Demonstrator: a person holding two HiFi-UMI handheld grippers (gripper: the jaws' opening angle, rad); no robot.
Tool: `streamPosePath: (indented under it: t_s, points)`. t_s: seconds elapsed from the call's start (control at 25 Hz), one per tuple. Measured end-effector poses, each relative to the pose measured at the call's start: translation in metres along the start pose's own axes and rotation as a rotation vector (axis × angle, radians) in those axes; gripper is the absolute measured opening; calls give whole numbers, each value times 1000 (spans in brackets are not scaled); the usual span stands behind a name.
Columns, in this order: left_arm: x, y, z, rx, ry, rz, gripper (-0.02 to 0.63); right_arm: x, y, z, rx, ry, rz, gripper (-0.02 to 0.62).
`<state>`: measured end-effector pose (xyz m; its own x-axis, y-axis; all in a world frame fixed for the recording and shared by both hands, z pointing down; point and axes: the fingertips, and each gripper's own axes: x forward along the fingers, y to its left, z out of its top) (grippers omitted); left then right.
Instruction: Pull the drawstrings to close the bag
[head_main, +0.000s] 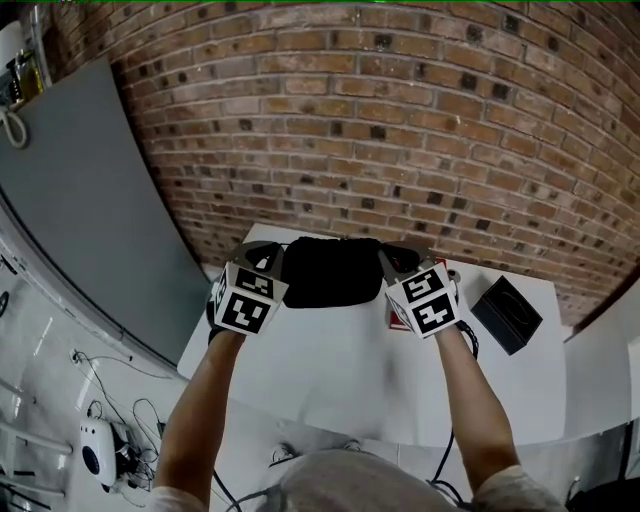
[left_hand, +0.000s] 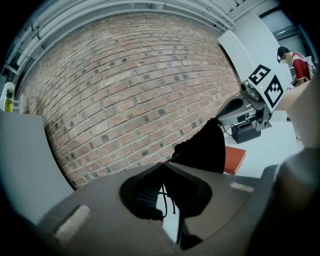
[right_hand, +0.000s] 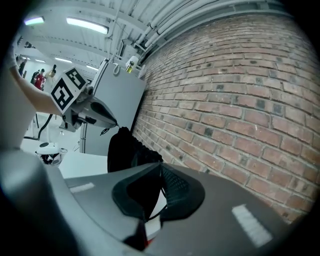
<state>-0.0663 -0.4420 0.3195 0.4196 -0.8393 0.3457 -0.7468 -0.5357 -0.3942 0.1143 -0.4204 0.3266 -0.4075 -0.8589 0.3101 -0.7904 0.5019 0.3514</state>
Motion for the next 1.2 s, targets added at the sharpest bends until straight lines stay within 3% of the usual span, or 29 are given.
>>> streamPosePath:
  t_s: [0.36,0.76,1.2]
  points:
    - [-3,16,19,12,-75,-33,11,-13,-4,26,6,-29,-96,8]
    - [-15,19,62,51,-219,-34,11,-45,-22,51,39,-118,-259,8]
    - [-12,19,68,75,-236,-24,9,-53,-29,54,13,-109,-311,8]
